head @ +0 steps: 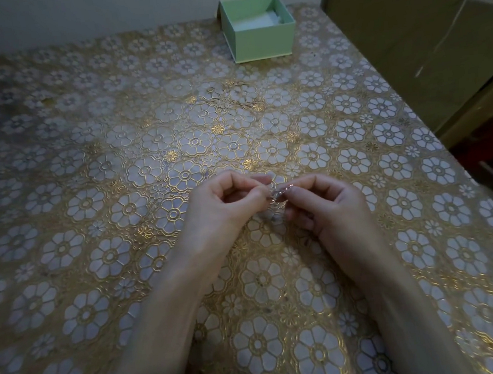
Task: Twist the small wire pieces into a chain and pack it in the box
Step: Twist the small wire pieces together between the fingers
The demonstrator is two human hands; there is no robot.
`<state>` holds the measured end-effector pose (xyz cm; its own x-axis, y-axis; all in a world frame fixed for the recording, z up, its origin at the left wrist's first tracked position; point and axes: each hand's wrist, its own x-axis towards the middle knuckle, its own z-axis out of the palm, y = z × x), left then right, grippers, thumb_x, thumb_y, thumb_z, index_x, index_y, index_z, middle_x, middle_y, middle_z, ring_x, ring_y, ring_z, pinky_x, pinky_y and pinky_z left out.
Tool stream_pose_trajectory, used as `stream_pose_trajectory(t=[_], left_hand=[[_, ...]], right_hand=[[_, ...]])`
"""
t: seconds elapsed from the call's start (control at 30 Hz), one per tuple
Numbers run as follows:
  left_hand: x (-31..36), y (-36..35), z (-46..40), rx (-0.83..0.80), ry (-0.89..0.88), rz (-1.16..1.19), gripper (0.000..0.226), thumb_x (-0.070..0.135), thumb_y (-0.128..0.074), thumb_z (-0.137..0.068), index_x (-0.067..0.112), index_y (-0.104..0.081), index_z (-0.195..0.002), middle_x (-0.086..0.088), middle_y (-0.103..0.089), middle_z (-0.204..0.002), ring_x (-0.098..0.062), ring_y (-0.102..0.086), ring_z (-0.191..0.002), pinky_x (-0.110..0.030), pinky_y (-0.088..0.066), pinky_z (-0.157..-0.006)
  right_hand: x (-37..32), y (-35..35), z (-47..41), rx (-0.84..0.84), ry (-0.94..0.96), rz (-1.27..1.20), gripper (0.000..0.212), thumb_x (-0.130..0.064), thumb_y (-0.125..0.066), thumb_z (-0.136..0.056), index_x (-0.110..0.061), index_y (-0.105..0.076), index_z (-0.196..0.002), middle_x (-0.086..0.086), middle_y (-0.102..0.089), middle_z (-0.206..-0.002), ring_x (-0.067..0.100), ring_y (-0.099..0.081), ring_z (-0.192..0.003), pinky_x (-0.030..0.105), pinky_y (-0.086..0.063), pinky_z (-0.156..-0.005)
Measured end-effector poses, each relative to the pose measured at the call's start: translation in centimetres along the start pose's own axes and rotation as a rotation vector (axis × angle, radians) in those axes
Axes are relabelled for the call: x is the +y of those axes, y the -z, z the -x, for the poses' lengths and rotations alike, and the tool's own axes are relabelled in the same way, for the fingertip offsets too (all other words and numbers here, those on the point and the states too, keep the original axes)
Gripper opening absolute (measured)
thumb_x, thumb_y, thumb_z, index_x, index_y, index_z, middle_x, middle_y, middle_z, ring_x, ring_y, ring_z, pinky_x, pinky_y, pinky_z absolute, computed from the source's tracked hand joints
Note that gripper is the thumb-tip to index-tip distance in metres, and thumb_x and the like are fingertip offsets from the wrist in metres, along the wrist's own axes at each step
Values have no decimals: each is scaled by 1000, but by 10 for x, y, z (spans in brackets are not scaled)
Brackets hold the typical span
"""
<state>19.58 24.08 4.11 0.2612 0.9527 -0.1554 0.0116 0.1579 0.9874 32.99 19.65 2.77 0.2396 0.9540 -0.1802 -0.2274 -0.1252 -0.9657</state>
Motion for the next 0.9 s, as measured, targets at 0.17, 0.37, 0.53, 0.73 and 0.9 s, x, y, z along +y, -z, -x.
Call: stream_pose_trajectory(t=[0.17,0.37,0.53,0.73,0.9], left_hand=[[0,-1,1,-45,46,-107,18,0,-67,-79,10,-66,-63,7,-70,-90,4,-65,-80,-9,-49,-68],[1,-5,4,-55,5,-125,23,-3,-65,-80,12,-61,-62,11,-71,-82,-4,-60,-67,-15,-49,-64],[1,-5,4,-102,10,-166,22,1,-68,-79,15,-64,-63,19,-69,-75,-5,-60,-72,-16,-49,-66],[-4,-5,2,-102,-47,-296,12,22,-71,-69,25,-64,-60,3,-69,-78,-6,-61,-67,-24,-49,-65],[-5,-4,2,-119,-56,-326,15,24,-71,-70,28,-65,-58,9,-65,-73,-3,-57,-62,-22,-44,-62]], right_hand=[[3,0,-3,30,-19,-42,28,-4,-61,-85,-18,-67,-63,8,-61,-64,17,-47,-58,28,-33,-56],[0,-1,-1,-33,-74,-118,20,-9,-63,-83,-14,-70,-65,8,-58,-64,10,-45,-54,25,-32,-56],[-1,-3,-2,52,-104,-152,19,1,-51,-89,-7,-57,-72,10,-54,-59,11,-43,-50,26,-31,-55],[2,-2,-3,52,-125,-203,31,1,-55,-84,-15,-59,-57,7,-56,-54,15,-41,-53,29,-32,-60],[4,-1,-4,31,-125,-204,15,-10,-58,-66,-18,-59,-53,6,-56,-55,15,-43,-56,27,-33,-59]])
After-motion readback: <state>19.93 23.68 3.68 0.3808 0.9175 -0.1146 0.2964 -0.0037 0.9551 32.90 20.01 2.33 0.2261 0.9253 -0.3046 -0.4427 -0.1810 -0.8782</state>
